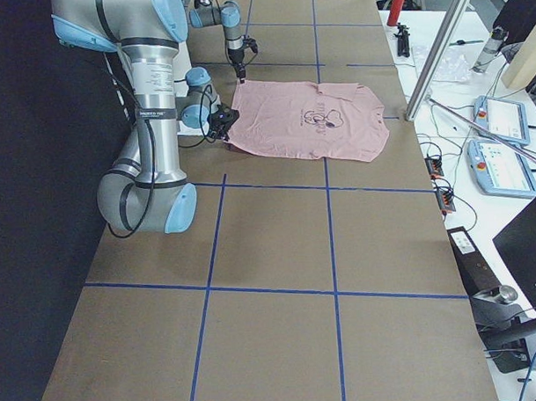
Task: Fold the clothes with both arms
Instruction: 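Lower both grippers to the hem corners nearest the robot, then grasp the hem corners with both grippers, then lift the hem with both grippers and fold it toward the collar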
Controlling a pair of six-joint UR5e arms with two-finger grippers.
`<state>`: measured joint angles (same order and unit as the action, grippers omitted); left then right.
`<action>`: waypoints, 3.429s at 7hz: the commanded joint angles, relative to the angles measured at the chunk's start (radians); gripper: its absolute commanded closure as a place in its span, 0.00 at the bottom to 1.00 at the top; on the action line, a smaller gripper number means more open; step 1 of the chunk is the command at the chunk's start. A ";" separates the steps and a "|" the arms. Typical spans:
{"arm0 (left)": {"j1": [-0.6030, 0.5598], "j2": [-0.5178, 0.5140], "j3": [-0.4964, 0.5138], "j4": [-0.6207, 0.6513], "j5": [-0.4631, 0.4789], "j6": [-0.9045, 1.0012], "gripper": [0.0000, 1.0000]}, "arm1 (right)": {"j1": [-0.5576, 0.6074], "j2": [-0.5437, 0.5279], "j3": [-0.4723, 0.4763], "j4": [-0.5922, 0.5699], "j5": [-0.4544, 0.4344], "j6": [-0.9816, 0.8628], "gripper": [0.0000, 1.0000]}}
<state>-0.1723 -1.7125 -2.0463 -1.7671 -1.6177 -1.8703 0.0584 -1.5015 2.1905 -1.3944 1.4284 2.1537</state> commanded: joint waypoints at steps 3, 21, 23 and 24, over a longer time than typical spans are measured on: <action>0.001 -0.002 0.003 0.000 -0.001 -0.006 0.92 | -0.003 -0.002 0.000 0.000 0.000 0.000 1.00; -0.387 -0.358 0.206 -0.094 -0.042 0.063 1.00 | 0.567 0.309 -0.318 0.005 0.107 -0.495 1.00; -0.476 -0.369 0.284 -0.135 -0.042 0.120 1.00 | 0.668 0.433 -0.510 0.006 0.177 -0.607 1.00; -0.490 -0.418 0.369 -0.167 -0.041 0.188 1.00 | 0.707 0.484 -0.597 0.008 0.196 -0.655 1.00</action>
<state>-0.6293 -2.0905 -1.7583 -1.8992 -1.6594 -1.7502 0.7096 -1.0828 1.7027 -1.3885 1.5868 1.5662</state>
